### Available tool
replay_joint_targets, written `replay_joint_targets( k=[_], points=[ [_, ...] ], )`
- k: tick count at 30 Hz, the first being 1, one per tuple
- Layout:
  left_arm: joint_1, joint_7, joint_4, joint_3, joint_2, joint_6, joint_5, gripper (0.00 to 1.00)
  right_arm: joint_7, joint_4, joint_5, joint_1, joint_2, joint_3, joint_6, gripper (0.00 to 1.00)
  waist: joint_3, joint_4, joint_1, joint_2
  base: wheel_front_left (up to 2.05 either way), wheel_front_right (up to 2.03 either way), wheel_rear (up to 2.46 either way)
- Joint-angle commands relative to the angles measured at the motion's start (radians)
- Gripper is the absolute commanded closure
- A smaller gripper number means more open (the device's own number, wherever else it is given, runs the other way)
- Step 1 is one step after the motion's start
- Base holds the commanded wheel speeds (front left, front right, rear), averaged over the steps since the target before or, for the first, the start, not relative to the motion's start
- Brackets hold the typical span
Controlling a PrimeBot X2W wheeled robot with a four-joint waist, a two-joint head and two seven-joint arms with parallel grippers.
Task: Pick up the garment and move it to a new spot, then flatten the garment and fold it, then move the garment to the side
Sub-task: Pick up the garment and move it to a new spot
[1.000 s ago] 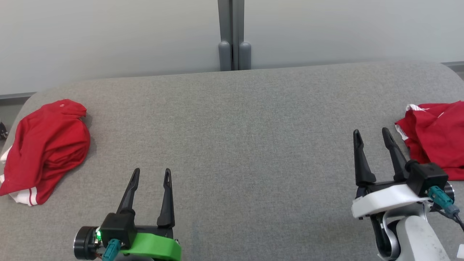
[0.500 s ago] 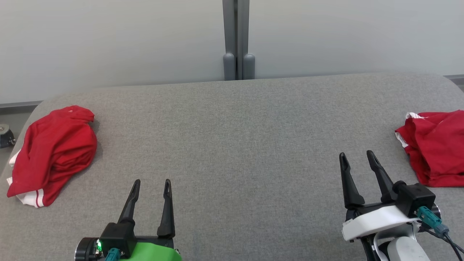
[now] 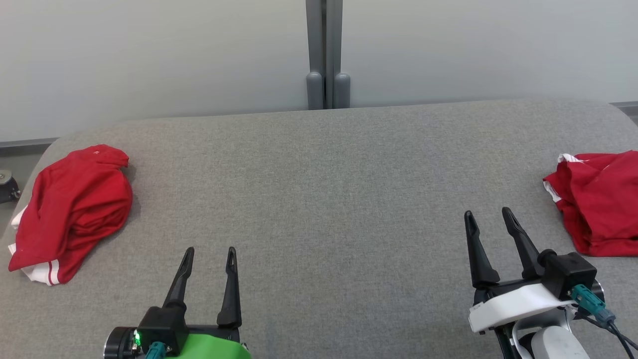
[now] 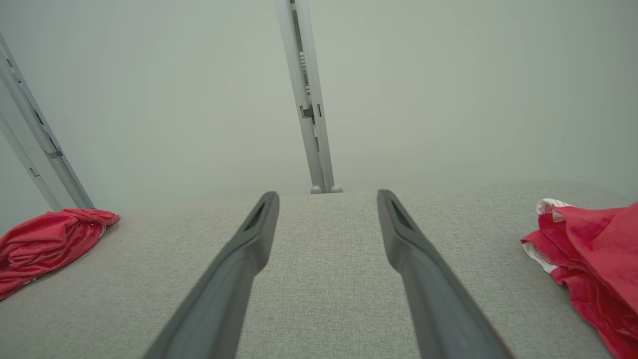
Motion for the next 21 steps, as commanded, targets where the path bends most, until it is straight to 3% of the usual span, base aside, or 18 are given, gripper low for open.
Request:
replay_joint_targets(
  k=[1,21],
  points=[
    [0.010,0.000,-0.002,0.003,0.003,-0.003,-0.003,0.00,-0.003,-0.005,-0.001,0.005,-0.002,0.000,-0.002,0.00,0.002,-0.002,0.0000,0.0000,0.00,0.00,0.00],
    [-0.004,0.000,0.012,0.001,0.003,-0.007,-0.010,0.00,-0.003,0.004,0.011,-0.011,-0.002,0.002,-0.002,0.00,0.008,-0.005,0.0000,0.0000,0.00,0.00,0.00]
  ],
)
